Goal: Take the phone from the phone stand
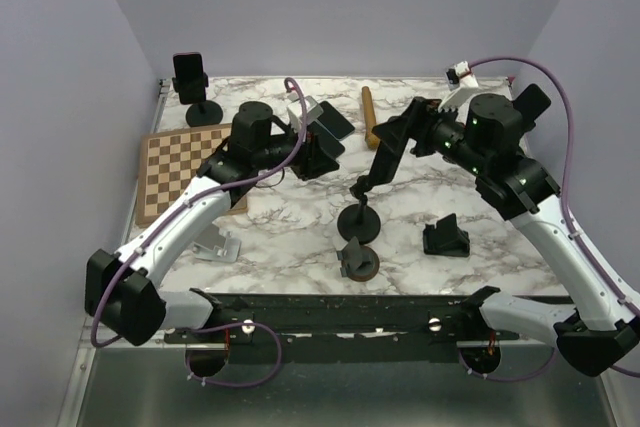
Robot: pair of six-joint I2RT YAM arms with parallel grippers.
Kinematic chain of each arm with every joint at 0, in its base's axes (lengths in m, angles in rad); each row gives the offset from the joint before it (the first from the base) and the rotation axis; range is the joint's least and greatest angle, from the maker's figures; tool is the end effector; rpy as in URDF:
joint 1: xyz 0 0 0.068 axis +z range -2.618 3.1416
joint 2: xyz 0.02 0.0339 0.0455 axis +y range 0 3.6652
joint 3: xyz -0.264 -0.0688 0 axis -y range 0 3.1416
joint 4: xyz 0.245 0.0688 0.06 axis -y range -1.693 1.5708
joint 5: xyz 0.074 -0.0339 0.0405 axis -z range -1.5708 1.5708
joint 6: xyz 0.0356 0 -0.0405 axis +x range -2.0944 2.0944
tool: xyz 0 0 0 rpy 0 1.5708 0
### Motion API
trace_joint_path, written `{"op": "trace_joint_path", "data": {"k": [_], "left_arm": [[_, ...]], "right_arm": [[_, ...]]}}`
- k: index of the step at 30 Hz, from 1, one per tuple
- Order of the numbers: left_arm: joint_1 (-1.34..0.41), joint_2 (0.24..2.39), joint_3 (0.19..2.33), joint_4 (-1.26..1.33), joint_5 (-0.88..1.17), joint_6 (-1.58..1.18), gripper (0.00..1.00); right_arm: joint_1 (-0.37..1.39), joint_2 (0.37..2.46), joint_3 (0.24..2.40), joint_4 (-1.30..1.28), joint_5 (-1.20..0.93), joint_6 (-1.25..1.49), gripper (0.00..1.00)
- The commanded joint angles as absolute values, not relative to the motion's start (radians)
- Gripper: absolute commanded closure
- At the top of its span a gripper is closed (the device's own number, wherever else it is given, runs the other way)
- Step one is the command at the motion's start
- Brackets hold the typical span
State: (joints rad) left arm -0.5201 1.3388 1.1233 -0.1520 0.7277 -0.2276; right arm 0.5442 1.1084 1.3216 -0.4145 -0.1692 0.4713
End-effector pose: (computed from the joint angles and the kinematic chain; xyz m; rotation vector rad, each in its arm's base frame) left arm 0.2532 -0.1723 0.3405 0.7936 1.8668 -1.1878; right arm 0.1987 0.1273 0.4384 -0.1956 1.8454 0.8722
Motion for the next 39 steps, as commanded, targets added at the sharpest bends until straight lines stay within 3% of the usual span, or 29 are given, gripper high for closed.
{"op": "trace_joint_path", "data": {"k": [1,4,8,16,22,29,39], "left_arm": [[-0.517,1.232,1.095,-0.171,0.568,-0.162,0.56],[-0.546,1.227,1.116,-0.202,0.581,-0.141,0.4],[-0.602,1.198,1.116,-0.218,0.506,-0.11,0.34],[-0.662,1.052,1.044,-0.179,0.191,-0.076,0.3],[-0.674,1.016,1.032,-0.167,0.106,-0.088,0.3],[-0.679,1.009,1.023,-0.16,0.076,-0.088,0.3],[-0.683,1.014,1.026,-0.158,0.075,-0.088,0.3]], "right_arm": [[0.548,1.1,1.383,-0.504,0.142,0.501,0.99],[0.548,1.14,1.416,-0.593,0.278,0.504,0.99],[0.548,1.221,1.473,-0.709,0.45,0.492,0.99],[0.548,1.316,1.489,-0.761,0.678,0.417,0.99],[0.544,1.442,1.46,-0.72,0.729,0.364,0.99],[0.442,1.655,1.461,-0.59,0.549,0.337,0.99],[0.356,1.909,1.553,-0.606,0.307,0.323,0.99]]}}
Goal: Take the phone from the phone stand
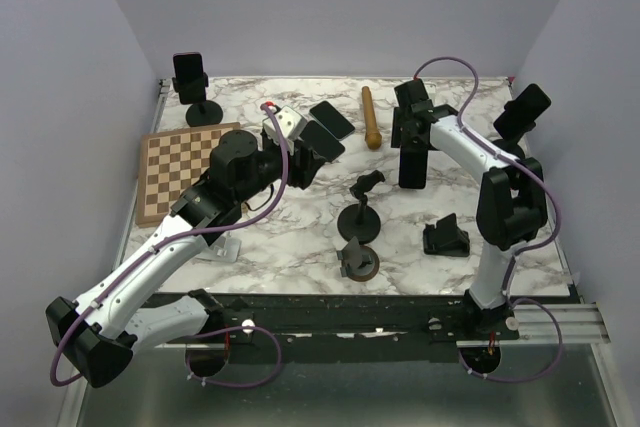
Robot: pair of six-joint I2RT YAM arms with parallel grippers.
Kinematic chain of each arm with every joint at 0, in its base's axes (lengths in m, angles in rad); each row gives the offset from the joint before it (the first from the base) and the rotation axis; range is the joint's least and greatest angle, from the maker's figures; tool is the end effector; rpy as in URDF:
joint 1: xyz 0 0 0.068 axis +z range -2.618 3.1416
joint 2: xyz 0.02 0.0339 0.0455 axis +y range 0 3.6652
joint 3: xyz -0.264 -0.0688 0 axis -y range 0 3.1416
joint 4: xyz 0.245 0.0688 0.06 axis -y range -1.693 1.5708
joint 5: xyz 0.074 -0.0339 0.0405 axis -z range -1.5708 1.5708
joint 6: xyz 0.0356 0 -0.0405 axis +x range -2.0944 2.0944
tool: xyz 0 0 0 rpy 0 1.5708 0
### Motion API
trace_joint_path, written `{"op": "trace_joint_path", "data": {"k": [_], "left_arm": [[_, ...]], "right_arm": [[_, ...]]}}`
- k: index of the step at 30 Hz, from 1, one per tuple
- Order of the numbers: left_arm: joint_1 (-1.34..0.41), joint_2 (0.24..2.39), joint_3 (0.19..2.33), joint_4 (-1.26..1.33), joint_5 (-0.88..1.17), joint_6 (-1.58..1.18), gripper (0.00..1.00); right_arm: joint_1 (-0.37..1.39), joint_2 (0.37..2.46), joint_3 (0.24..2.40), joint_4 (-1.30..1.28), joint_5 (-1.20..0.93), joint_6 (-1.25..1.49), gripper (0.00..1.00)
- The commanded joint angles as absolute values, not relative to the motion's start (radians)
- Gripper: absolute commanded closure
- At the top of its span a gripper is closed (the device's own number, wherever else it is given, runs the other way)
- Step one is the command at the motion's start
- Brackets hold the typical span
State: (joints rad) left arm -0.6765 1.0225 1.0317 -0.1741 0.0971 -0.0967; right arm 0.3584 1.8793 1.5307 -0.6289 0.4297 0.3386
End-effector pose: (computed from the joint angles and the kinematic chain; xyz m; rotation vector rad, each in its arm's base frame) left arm 0.1809 -0.1497 0.3831 0.5785 1.6831 -0.6481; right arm 0.3895 0.1301 0.2496 0.1383 2.4357 -0.2452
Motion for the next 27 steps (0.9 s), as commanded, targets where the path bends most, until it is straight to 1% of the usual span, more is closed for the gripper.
{"op": "trace_joint_path", "data": {"k": [1,7,10,12,16,19,23,25,27], "left_arm": [[-0.683,1.015,1.026,-0.157,0.077,-0.089,0.3],[-0.683,1.014,1.024,-0.151,0.083,-0.095,0.3],[-0.683,1.018,1.025,-0.15,0.084,-0.097,0.3],[-0.683,1.021,1.023,-0.15,0.084,-0.097,0.3],[-0.683,1.027,1.022,-0.149,0.082,-0.097,0.3],[-0.683,1.034,1.022,-0.147,0.081,-0.098,0.3],[-0.683,1.042,1.022,-0.148,0.081,-0.098,0.3],[-0.683,1.045,1.022,-0.148,0.08,-0.097,0.3],[-0.683,1.046,1.022,-0.149,0.078,-0.097,0.3]], "right_arm": [[0.356,1.922,1.542,-0.6,0.286,0.322,0.99],[0.356,1.994,1.503,-0.572,0.188,0.333,0.99],[0.356,2.023,1.498,-0.559,0.171,0.348,0.99],[0.356,2.039,1.495,-0.551,0.153,0.354,0.98],[0.356,2.054,1.479,-0.529,0.148,0.371,0.86],[0.356,2.063,1.472,-0.522,0.157,0.386,0.75],[0.356,2.071,1.468,-0.513,0.148,0.407,0.65],[0.355,2.074,1.465,-0.51,0.142,0.414,0.57],[0.356,2.07,1.459,-0.505,0.142,0.419,0.47]]}}
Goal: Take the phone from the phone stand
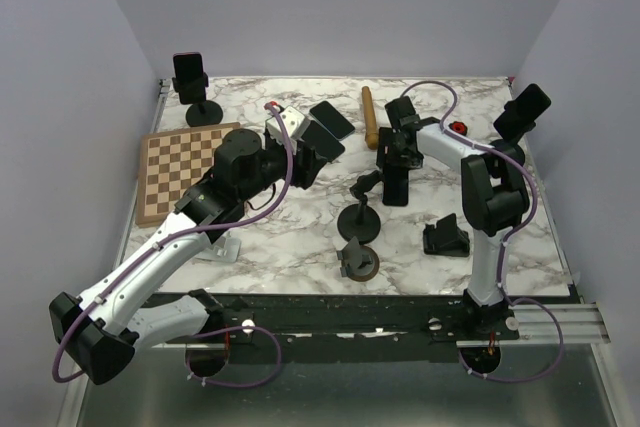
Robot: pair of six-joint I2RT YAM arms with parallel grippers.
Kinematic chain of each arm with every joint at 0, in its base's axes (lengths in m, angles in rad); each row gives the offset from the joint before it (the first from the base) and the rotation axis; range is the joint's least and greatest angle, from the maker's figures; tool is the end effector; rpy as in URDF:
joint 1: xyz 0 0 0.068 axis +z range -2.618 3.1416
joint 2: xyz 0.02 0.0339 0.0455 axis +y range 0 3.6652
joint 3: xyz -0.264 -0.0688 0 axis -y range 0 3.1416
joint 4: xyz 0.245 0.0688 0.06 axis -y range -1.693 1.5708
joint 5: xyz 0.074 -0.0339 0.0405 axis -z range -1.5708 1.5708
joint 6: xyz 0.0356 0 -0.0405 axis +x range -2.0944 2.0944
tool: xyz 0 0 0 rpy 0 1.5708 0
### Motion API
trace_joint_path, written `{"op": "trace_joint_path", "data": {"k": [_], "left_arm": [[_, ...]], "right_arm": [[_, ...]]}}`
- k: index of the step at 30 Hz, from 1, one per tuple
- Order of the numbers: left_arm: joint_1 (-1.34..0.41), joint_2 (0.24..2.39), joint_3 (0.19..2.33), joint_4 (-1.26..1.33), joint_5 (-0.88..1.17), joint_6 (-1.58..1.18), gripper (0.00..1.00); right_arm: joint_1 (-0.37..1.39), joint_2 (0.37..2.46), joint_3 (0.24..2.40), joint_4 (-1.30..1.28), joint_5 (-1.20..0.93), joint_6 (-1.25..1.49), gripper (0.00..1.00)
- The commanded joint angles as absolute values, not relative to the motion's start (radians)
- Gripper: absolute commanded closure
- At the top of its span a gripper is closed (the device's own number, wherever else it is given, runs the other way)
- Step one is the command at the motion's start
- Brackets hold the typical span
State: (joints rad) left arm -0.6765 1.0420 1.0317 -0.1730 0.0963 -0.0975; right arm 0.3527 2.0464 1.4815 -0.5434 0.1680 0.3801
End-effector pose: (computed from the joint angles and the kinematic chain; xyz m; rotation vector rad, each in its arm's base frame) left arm 0.1850 -0.1529 0.3790 0.5820 1.7016 -0.6442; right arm 0.4043 0.1425 0.1701 0.0889 2.6502 0.0152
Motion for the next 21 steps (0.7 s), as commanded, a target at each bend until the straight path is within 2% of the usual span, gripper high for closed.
{"op": "trace_joint_path", "data": {"k": [1,10,14,21], "left_arm": [[-0.683,1.048,1.021,-0.149,0.077,-0.097,0.3],[-0.683,1.053,1.021,-0.149,0.081,-0.098,0.3],[-0.683,1.054,1.022,-0.15,0.082,-0.098,0.3],[-0.683,1.051,1.022,-0.149,0.083,-0.1,0.3]], "right_arm": [[0.356,2.068,1.457,-0.506,0.142,0.421,0.42],[0.355,2.027,1.456,-0.523,0.168,0.416,0.1],[0.356,2.011,1.47,-0.54,0.177,0.415,0.05],[0.356,1.928,1.465,-0.567,0.206,0.44,0.04]]}}
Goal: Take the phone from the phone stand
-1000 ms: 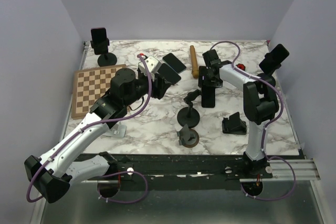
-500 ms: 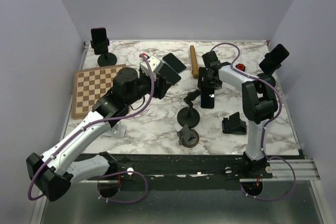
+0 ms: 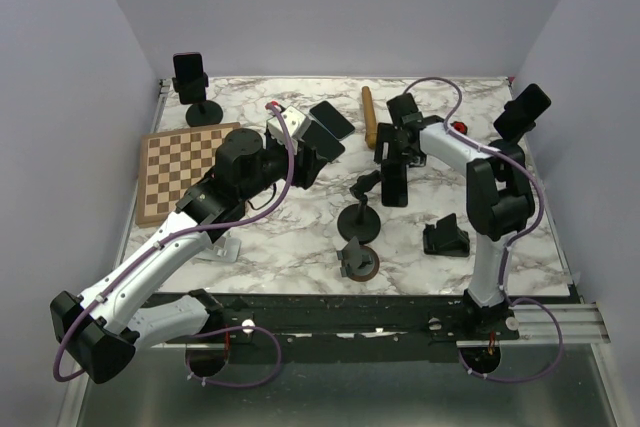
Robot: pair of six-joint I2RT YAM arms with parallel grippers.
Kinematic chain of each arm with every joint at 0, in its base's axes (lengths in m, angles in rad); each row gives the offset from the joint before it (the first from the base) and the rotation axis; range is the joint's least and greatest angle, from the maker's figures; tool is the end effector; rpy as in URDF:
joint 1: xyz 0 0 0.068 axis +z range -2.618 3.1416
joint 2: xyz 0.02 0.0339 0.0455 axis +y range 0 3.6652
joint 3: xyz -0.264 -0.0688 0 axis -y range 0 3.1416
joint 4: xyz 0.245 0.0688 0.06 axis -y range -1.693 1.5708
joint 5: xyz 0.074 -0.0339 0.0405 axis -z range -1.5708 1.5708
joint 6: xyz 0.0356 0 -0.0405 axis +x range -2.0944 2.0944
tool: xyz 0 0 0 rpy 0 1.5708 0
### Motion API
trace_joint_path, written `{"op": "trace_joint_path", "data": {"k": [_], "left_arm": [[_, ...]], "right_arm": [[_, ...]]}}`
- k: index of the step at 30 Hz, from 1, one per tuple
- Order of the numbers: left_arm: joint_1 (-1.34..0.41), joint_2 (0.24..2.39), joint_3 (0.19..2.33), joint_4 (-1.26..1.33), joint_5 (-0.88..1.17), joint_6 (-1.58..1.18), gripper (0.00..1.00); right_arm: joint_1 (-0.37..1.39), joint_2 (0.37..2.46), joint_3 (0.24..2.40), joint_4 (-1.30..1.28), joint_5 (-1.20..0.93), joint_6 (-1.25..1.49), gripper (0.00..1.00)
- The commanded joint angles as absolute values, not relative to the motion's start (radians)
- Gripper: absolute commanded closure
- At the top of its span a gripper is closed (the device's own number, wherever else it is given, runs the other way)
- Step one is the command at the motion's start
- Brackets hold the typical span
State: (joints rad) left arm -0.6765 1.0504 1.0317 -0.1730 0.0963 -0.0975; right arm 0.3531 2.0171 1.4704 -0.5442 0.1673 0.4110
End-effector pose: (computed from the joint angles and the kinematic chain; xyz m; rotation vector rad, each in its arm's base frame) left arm 0.1867 -0.1543 0.3771 0.5842 1.7099 -0.6425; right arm 0.4006 0.1413 0.1787 0.1303 2.6328 0.0354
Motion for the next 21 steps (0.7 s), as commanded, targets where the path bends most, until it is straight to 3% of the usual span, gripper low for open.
{"op": "trace_joint_path", "data": {"k": [1,11,21], "left_arm": [[-0.683,1.049,1.022,-0.15,0.083,-0.1,0.3],[-0.684,1.044,1.025,-0.154,0.09,-0.106,0.3],[-0.684,1.026,1.027,-0.153,0.103,-0.115,0.3]], "right_arm": [[0.356,1.911,1.465,-0.574,0.221,0.446,0.04],[0.304,1.698,1.418,-0.588,0.513,0.592,0.01],[0.094,1.472,1.368,-0.513,0.602,0.632,0.0]]}}
